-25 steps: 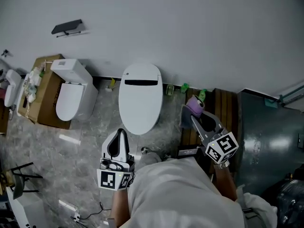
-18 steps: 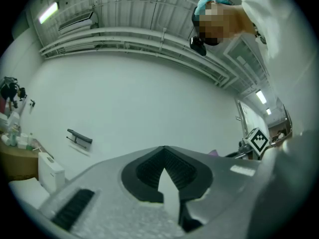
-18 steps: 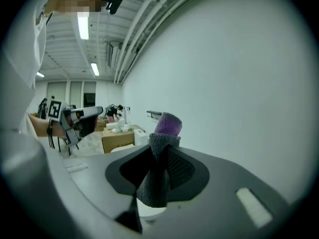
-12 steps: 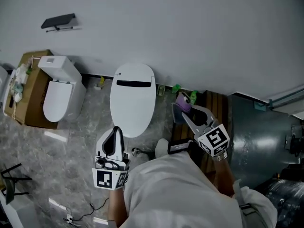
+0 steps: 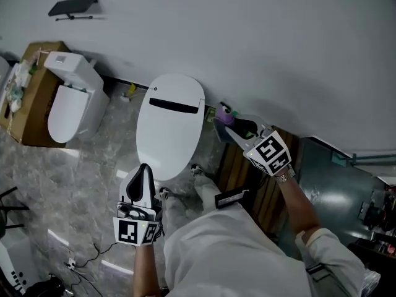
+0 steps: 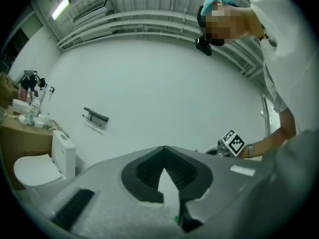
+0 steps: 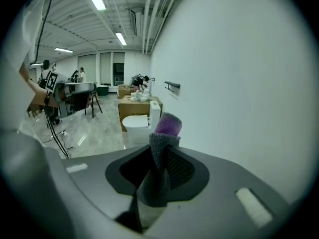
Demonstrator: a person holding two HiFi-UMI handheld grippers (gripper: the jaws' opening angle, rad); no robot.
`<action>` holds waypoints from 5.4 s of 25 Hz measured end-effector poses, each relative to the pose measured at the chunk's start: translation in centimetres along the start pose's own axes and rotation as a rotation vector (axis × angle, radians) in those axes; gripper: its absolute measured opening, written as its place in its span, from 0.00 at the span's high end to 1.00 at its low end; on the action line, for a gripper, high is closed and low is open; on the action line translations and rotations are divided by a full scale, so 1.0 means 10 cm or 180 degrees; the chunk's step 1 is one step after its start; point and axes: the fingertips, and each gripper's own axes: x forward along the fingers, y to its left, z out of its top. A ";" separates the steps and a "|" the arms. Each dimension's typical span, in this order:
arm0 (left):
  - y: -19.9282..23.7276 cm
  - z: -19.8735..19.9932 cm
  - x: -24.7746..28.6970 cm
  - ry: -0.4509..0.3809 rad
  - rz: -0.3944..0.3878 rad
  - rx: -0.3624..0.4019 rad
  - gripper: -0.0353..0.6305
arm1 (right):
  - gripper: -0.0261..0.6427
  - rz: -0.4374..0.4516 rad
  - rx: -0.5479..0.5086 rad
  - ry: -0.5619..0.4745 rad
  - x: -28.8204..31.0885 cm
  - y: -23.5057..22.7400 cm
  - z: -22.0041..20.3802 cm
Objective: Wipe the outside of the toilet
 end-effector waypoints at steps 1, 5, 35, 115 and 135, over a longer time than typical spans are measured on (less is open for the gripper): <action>0.01 -0.08 0.13 0.0020 0.0049 0.0007 0.94 | 0.82 0.0073 -0.0050 0.0060 0.16 -0.15 -0.07; 0.06 -0.41 0.68 0.0054 0.0229 0.0104 0.94 | 0.82 0.0308 -0.0136 0.0337 0.85 -0.71 -0.48; 0.88 -2.95 1.34 0.0341 0.0732 -0.0372 0.94 | 0.82 -0.0250 -0.1113 0.1557 4.56 -2.45 -2.88; 1.72 -2.79 -2.29 -0.0170 0.1420 -0.0589 0.94 | 0.83 0.1240 -0.0380 0.2074 4.01 3.61 -3.67; 1.62 -2.95 -0.97 -0.0085 0.1632 -0.0595 0.94 | 0.84 0.2406 0.0105 0.1796 3.88 3.77 -3.15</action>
